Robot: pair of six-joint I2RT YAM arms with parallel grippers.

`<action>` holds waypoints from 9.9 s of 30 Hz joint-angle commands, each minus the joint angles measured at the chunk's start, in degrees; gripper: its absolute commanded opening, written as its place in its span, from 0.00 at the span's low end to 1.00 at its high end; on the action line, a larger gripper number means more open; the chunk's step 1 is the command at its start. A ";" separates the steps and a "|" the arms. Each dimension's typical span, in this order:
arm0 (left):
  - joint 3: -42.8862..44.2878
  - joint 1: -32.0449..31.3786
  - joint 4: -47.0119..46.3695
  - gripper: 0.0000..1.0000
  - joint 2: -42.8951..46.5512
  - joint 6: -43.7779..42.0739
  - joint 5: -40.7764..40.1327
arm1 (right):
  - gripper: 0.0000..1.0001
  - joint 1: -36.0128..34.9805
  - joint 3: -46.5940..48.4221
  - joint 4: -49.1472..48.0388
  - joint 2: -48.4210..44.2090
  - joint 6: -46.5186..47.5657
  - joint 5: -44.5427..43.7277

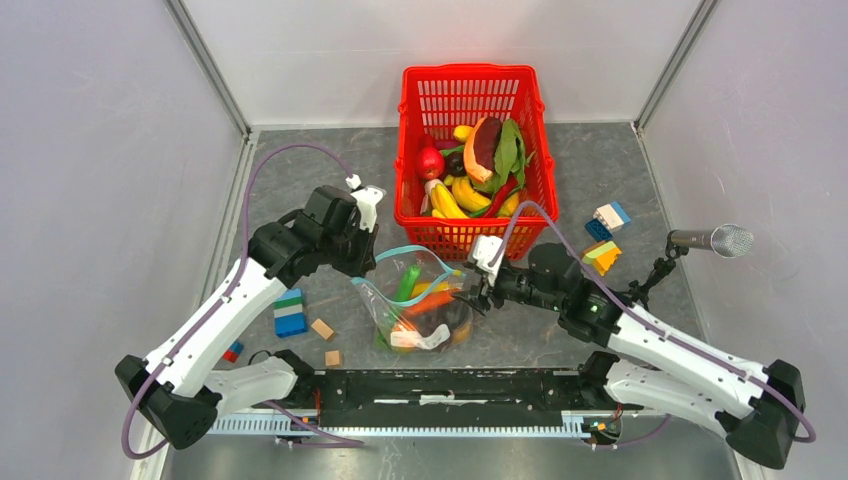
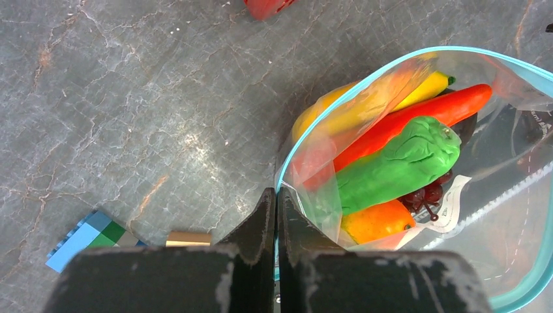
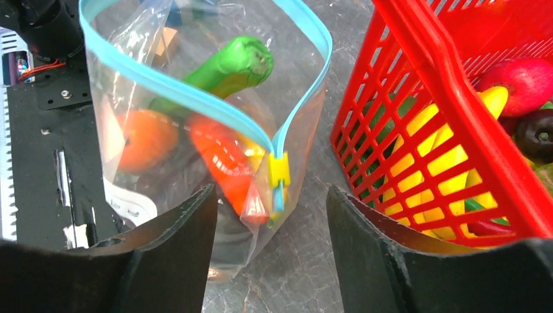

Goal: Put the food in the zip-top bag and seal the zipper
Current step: Adjust the zipper food storage bag at the center of the board, then zip the zipper food storage bag at the center of the board.

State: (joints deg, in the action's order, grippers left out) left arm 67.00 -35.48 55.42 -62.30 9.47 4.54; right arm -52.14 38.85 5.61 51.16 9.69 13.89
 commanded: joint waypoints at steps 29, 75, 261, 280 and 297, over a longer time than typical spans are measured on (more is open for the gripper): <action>-0.73 -0.02 -4.27 0.02 2.99 -3.23 -0.05 | 0.23 5.99 -14.81 -32.91 -2.72 -15.79 8.41; -0.54 -16.88 -32.81 0.56 -5.44 -38.59 29.57 | 0.00 6.66 -8.81 -20.43 -7.15 -9.61 15.22; -10.10 -17.86 -21.32 0.74 15.97 -27.83 3.94 | 0.00 6.24 1.41 -11.14 3.16 -8.65 20.20; -10.17 -17.85 -25.64 0.19 12.36 -30.68 10.98 | 0.01 6.17 0.69 -12.01 3.68 -9.26 20.18; -9.17 -17.86 -25.20 0.48 11.34 -31.29 10.00 | 0.01 6.21 0.88 -11.93 3.49 -9.35 19.81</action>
State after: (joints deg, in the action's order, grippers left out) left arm 55.55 -53.34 30.00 -51.99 -20.38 15.09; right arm -45.74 39.51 -2.61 55.70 0.89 33.71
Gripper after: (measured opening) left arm 0.346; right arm 0.015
